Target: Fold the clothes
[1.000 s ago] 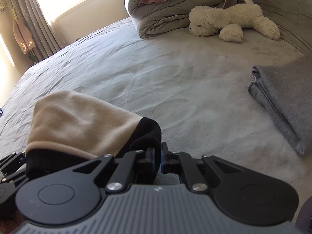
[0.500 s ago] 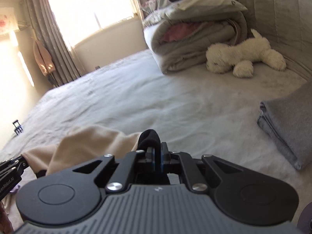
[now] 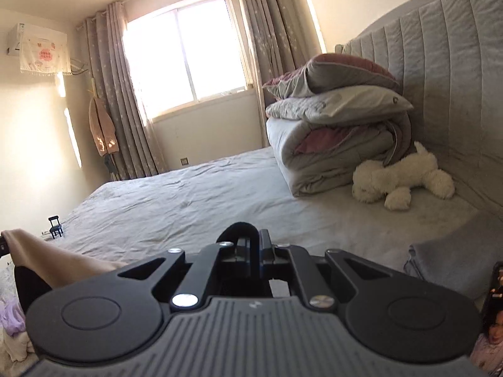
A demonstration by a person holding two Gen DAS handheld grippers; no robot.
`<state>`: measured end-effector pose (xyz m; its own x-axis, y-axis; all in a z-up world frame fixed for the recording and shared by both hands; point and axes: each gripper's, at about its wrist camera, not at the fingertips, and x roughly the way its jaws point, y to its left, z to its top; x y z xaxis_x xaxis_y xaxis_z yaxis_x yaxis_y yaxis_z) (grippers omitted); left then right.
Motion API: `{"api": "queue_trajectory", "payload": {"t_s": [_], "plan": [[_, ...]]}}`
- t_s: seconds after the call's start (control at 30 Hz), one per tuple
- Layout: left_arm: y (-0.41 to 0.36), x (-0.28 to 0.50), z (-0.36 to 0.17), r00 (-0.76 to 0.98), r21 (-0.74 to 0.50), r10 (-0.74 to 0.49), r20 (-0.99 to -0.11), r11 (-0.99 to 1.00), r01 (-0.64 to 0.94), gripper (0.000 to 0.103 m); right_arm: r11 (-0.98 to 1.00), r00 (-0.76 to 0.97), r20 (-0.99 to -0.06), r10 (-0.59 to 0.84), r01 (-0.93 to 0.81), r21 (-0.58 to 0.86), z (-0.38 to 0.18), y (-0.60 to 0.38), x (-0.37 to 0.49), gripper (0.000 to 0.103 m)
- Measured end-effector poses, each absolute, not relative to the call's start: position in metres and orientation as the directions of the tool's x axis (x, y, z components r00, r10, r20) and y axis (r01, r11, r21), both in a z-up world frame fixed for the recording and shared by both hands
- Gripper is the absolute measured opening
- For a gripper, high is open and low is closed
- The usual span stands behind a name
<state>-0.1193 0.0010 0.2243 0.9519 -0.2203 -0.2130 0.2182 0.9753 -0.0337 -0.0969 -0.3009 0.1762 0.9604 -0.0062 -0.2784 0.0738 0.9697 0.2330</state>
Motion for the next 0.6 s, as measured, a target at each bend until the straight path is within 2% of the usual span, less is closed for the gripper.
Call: {"api": "queue_trajectory", "payload": {"t_s": [0.3,0.5,0.6], "plan": [[0.041,-0.191,0.276,0.972,-0.124,-0.214,-0.094,0.972,0.202,0.004,0.979,0.989,-0.148,-0.018,0.047,0.2,0.24,-0.286,-0.152,0.006],[0.073,-0.225,0.302,0.975,-0.187,-0.212,-0.068,0.963,0.196,0.004,0.977,0.995,-0.097,-0.008,0.029,0.211,0.266,-0.285,-0.186,0.006],[0.08,-0.236,0.306,0.967,-0.202,-0.242,-0.086,0.954,0.221,0.004,0.98,0.995,-0.095,0.005,0.014,0.199,0.276,-0.283,-0.198,0.006]]}}
